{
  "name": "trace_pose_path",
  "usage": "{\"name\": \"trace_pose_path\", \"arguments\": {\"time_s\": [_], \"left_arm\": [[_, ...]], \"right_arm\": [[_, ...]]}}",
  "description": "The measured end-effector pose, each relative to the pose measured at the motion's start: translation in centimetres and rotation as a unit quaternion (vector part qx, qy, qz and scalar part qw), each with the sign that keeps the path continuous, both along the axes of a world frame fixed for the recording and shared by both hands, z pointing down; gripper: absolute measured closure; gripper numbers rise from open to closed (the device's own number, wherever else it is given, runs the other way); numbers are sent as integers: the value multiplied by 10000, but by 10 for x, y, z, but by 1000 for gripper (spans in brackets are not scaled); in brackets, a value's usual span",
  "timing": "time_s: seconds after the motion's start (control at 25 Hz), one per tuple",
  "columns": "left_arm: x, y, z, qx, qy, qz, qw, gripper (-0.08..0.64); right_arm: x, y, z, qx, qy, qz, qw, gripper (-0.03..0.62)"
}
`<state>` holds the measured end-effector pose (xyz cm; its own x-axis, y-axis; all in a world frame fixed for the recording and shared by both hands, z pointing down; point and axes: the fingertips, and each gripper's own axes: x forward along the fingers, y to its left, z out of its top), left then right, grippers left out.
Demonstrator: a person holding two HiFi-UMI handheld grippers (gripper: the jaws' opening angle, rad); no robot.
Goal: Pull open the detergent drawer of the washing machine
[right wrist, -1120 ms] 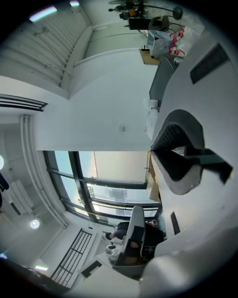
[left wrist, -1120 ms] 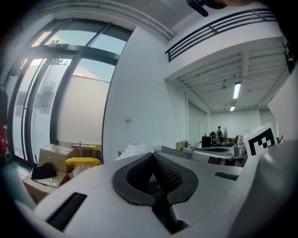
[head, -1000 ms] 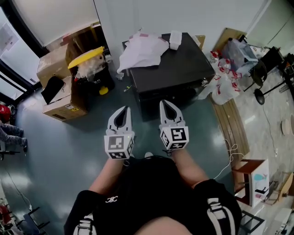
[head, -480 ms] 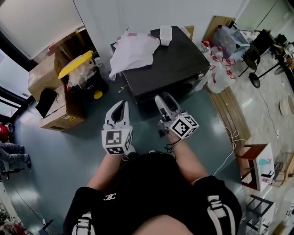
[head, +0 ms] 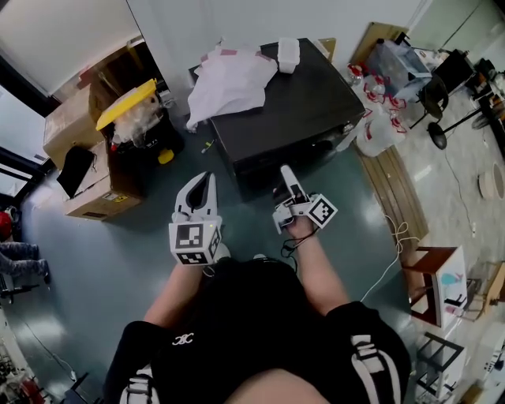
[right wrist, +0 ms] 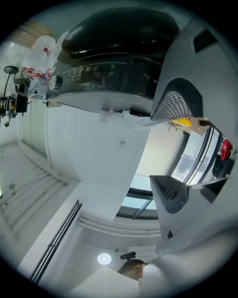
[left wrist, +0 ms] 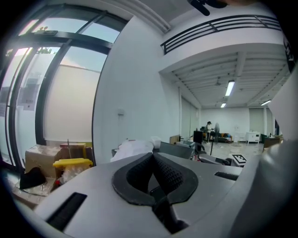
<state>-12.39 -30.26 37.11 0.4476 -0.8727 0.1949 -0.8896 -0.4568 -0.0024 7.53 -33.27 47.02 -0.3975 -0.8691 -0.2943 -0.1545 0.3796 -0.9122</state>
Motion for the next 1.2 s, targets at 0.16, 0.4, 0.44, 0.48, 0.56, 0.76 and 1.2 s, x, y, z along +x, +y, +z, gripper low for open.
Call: {"name": "trace_pose_path", "arguments": {"time_s": [0.16, 0.4, 0.44, 0.48, 0.56, 0.76, 1.2], "left_arm": [[2, -5, 13, -130, -24, -58, 9999, 557], [16, -12, 34, -315, -90, -102, 9994, 557], [17, -14, 37, -338, -105, -121, 9993, 558], [18, -16, 41, -354, -115, -148, 9992, 558], [19, -20, 50, -375, -111, -216, 9990, 557], [20, -29, 82, -435, -106, -347, 9984, 558], [23, -51, 137, -265, 2, -486, 9985, 558]], "right_arm": [[-2, -5, 26, 155, -116, -292, 9994, 249], [4, -17, 95, -244, -24, -434, 9988, 252], [3, -19, 105, -290, -7, -486, 9984, 252], [1, -22, 113, -318, 2, -547, 9980, 252], [-4, -27, 130, -358, 19, -674, 9971, 252], [-20, -40, 167, -331, 140, -1016, 9942, 252], [-15, -70, 207, 29, -621, -690, 9957, 252]]}}
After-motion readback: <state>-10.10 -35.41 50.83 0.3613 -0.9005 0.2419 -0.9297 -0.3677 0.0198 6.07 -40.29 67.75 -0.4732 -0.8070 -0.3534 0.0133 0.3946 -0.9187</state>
